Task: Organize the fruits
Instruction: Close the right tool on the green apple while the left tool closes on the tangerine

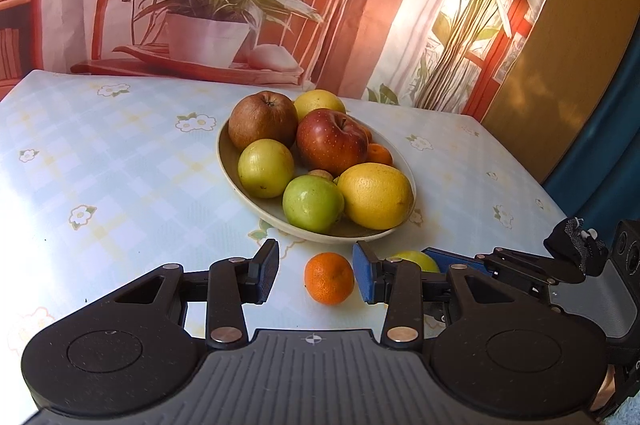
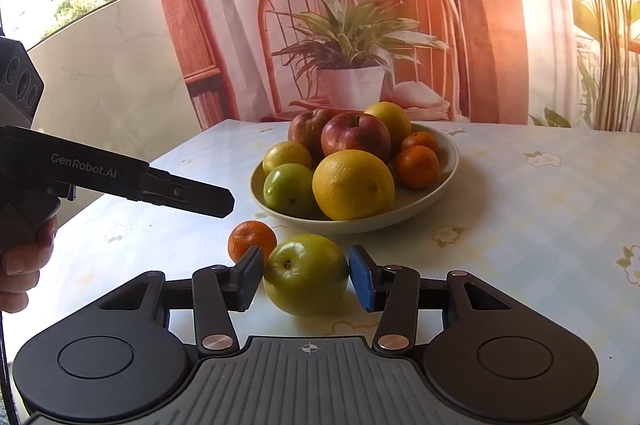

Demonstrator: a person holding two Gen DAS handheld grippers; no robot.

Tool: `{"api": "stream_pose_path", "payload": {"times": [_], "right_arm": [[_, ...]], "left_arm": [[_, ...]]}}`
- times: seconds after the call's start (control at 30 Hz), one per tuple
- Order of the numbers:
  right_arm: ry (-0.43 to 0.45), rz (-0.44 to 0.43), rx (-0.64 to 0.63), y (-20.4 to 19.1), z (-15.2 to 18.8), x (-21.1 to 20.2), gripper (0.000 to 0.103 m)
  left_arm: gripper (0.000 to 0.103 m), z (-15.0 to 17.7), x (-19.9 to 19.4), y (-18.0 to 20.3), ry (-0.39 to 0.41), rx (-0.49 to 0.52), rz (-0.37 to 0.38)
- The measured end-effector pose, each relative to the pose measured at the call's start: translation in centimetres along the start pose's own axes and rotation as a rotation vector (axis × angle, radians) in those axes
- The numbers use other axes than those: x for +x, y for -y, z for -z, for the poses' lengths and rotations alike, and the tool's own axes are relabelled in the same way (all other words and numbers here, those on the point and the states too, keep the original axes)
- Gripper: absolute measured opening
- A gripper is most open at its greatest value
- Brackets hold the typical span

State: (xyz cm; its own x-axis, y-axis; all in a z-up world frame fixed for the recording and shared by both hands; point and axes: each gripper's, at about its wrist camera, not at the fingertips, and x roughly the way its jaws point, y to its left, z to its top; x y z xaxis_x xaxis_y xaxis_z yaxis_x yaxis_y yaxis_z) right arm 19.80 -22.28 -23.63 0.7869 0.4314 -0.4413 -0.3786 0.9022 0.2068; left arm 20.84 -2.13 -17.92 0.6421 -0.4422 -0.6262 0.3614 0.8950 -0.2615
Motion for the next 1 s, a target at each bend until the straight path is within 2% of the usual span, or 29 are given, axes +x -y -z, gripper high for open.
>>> {"api": "stream_pose_path", "payload": {"times": [0.2, 0.43, 0.5, 0.6, 0.8, 1.0], "right_arm": [[-0.026, -0.011, -0.039, -0.6, 0.2, 0.3, 0.044], [-0.029, -0.047, 0.002, 0.4, 0.2, 0.0, 0.043], [-0.024, -0.034, 0.009, 0.7, 0.2, -0.1, 0.043], [0.006, 0.003, 0.052, 1.5, 0.1, -0.5, 0.043], [0.048, -0.003, 0.183, 3.8, 0.2, -1.1, 0.043], [0.055, -0.003, 0.205, 4.2, 0.3, -1.1, 0.043]], "left_arm": [[0.043, 0.6, 0.3, -0.1, -0.015, -0.016, 0.007], [0.043, 1.1, 1.1, -0.4, -0.036, -0.044, 0.015], [0.043, 1.2, 1.3, -0.3, -0.04, -0.048, 0.021], [0.043, 1.3, 1.6, -0.1, -0.046, -0.034, 0.024], [0.043, 1.4, 2.3, 0.3, -0.057, -0.015, 0.02], [0.043, 1.4, 3.2, 0.7, -0.056, -0.003, -0.005]]}}
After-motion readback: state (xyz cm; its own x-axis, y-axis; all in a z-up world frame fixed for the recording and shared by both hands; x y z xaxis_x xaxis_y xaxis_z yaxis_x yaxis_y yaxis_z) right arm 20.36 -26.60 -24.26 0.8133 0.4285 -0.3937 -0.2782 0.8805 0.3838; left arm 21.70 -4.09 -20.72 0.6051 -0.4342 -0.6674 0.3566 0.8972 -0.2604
